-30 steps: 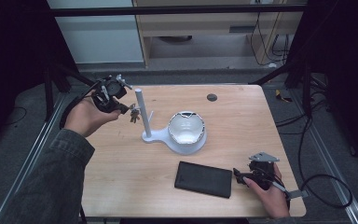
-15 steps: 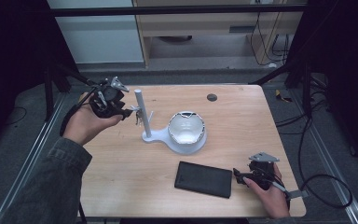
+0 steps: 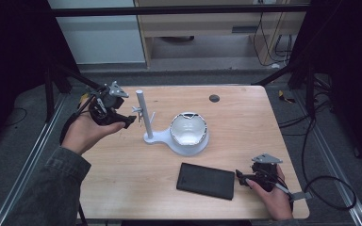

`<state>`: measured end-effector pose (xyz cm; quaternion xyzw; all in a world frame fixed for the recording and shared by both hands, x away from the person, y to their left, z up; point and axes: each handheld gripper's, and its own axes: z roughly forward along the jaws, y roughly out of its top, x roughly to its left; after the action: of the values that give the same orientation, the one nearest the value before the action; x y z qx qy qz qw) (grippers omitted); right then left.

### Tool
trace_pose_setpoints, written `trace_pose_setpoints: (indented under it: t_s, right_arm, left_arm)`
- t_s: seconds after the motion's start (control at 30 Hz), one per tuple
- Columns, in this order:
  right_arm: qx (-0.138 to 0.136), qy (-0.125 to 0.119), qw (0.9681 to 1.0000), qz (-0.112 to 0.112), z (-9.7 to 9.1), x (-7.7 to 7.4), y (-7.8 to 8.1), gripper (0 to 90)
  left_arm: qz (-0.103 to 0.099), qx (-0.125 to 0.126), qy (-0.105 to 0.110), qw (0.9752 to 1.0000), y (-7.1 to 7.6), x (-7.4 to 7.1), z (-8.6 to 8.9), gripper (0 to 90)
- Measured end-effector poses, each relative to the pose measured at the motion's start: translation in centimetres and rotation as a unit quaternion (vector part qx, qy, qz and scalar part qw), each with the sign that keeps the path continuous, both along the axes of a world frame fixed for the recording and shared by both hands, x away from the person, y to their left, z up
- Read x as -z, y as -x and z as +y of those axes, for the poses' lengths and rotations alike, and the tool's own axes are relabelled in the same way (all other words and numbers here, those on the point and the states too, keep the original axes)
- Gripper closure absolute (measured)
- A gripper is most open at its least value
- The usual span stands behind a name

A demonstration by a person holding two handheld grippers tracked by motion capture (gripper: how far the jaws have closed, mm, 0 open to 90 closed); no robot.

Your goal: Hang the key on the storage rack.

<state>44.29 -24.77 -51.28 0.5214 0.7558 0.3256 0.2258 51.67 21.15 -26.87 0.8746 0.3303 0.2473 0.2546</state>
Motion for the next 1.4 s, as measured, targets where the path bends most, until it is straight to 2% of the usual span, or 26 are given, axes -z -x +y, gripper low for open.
trace_pose_setpoints:
  t_s: [0.13,0.17,0.27,0.33,0.43,0.67,0.73,0.77,0.83,0.87,0.9,1.03,1.13,1.23,1.27,1.3,1.4]
  right_arm:
    - [0.0,0.0,1.0,-0.001,0.0,0.0,0.0,3.6]
    - [0.0,0.0,1.0,-0.001,0.0,0.0,0.0,3.6]
    - [0.0,-0.001,1.0,0.0,0.0,0.0,0.0,3.6]
    - [0.0,0.0,1.0,-0.001,0.0,0.0,0.0,3.6]
    - [0.0,0.0,1.0,-0.001,0.0,0.0,0.0,3.6]
    - [0.0,0.0,1.0,-0.001,0.0,0.0,0.0,3.5]
    - [0.0,-0.001,1.0,0.0,0.0,0.0,0.0,3.5]
    - [0.0,-0.001,1.0,0.0,0.0,0.0,0.0,3.5]
    - [0.0,-0.001,1.0,0.0,0.0,0.0,0.0,3.5]
    - [0.0,-0.001,1.0,0.0,0.0,0.0,0.0,3.5]
    - [-0.001,-0.001,1.0,-0.001,0.0,0.0,0.0,3.3]
    - [-0.001,0.0,1.0,-0.001,0.0,0.0,-0.1,3.7]
    - [0.0,0.003,1.0,0.0,-0.1,-0.2,0.0,7.4]
    - [0.005,0.002,1.0,-0.001,-0.5,-0.2,0.2,7.7]
    - [0.008,0.004,1.0,-0.001,-0.6,-0.2,0.3,7.7]
    - [0.01,0.005,0.9999,-0.001,-0.7,-0.3,0.4,7.7]
    - [0.012,0.003,0.9999,0.0,-0.8,-0.4,0.5,7.7]
  left_arm:
    - [-0.004,0.002,0.006,1.0,0.7,0.5,0.1,16.5]
    - [-0.005,0.004,0.013,0.9999,1.0,0.7,0.2,14.3]
    - [-0.01,0.022,0.024,0.9994,2.1,1.5,0.2,9.2]
    - [-0.011,0.027,0.027,0.9992,2.4,1.8,0.1,8.6]
    - [-0.017,0.041,0.036,0.9984,3.5,2.9,0.0,8.2]
    - [-0.009,0.052,0.053,0.9972,4.8,4.5,0.1,7.1]
    - [-0.005,0.056,0.059,0.9966,5.5,5.6,-0.1,7.0]
    - [-0.005,0.056,0.059,0.9966,5.5,5.6,-0.1,6.9]
    - [0.003,0.059,0.058,0.9965,6.1,6.8,-0.4,6.9]
    - [0.003,0.059,0.058,0.9965,6.1,6.8,-0.4,6.9]
    - [0.008,0.061,0.06,0.9963,6.4,7.6,-0.6,7.2]
    - [0.014,0.066,0.061,0.9958,6.7,8.6,-1.0,7.7]
    - [0.026,0.075,0.07,0.9944,6.9,10.3,-1.8,7.7]
    - [0.038,0.081,0.066,0.9938,6.8,11.7,-2.4,7.7]
    - [0.038,0.081,0.066,0.9938,6.8,11.7,-2.4,7.7]
    - [0.042,0.081,0.069,0.9934,6.8,12.4,-2.7,7.7]
    - [0.042,0.084,0.079,0.9924,6.8,13.1,-3.1,7.7]
